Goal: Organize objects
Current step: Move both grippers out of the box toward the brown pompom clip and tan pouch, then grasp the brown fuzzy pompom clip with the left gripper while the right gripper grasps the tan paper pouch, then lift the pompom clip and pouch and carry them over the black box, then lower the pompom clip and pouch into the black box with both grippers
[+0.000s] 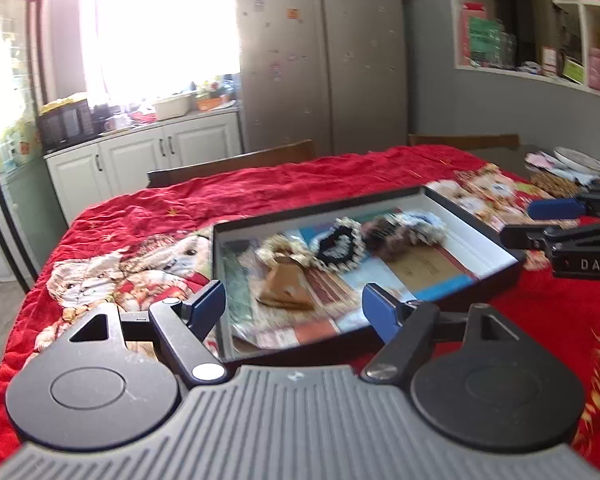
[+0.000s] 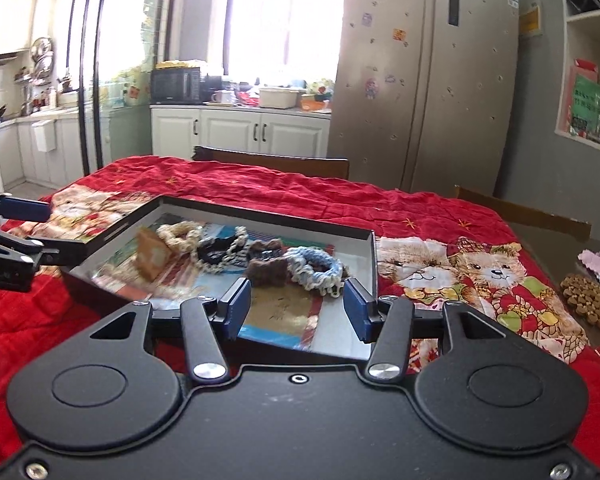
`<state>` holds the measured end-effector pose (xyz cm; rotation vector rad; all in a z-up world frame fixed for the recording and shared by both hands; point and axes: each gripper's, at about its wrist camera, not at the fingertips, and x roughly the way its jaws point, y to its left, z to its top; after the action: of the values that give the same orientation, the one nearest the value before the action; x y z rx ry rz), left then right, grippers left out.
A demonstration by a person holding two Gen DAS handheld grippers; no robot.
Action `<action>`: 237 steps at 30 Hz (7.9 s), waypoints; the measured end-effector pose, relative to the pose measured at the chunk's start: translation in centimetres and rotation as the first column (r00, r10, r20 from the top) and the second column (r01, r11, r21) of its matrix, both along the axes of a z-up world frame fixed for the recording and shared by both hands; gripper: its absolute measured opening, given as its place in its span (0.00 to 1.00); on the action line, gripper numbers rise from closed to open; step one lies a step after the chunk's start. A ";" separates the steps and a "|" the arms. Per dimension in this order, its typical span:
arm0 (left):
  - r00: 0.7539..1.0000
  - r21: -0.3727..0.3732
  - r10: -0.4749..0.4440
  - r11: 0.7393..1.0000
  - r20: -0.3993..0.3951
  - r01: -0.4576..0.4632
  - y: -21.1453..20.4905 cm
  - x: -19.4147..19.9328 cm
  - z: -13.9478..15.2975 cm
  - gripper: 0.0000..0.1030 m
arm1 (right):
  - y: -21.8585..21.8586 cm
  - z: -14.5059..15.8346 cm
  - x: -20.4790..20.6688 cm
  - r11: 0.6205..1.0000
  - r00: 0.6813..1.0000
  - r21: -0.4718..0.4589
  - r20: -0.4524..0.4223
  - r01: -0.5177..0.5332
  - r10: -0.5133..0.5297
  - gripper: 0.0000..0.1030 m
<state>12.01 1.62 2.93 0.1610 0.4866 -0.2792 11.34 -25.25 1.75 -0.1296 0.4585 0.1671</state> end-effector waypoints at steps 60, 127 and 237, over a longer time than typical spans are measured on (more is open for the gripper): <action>0.940 -0.054 -0.298 0.954 -0.165 0.293 -0.3 -3.7 -6.9 0.49 | 6.2 -6.4 -4.6 0.940 0.930 -0.049 -0.168 -0.338 0.326 0.54; 0.962 -0.086 -0.260 0.964 -0.084 0.253 0.1 -4.4 -0.7 0.50 | 1.3 0.4 -6.7 0.952 0.956 0.098 -0.023 -0.289 0.293 0.30; 0.982 -0.023 -0.062 0.998 -0.177 0.059 -6.2 11.6 -6.3 0.51 | 0.9 -6.0 12.7 0.994 0.982 0.102 -0.177 -0.042 0.060 0.30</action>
<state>23.65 -4.55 -3.39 0.1346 0.6571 -0.3595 24.05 -24.31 -4.25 -0.0298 0.6263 0.2526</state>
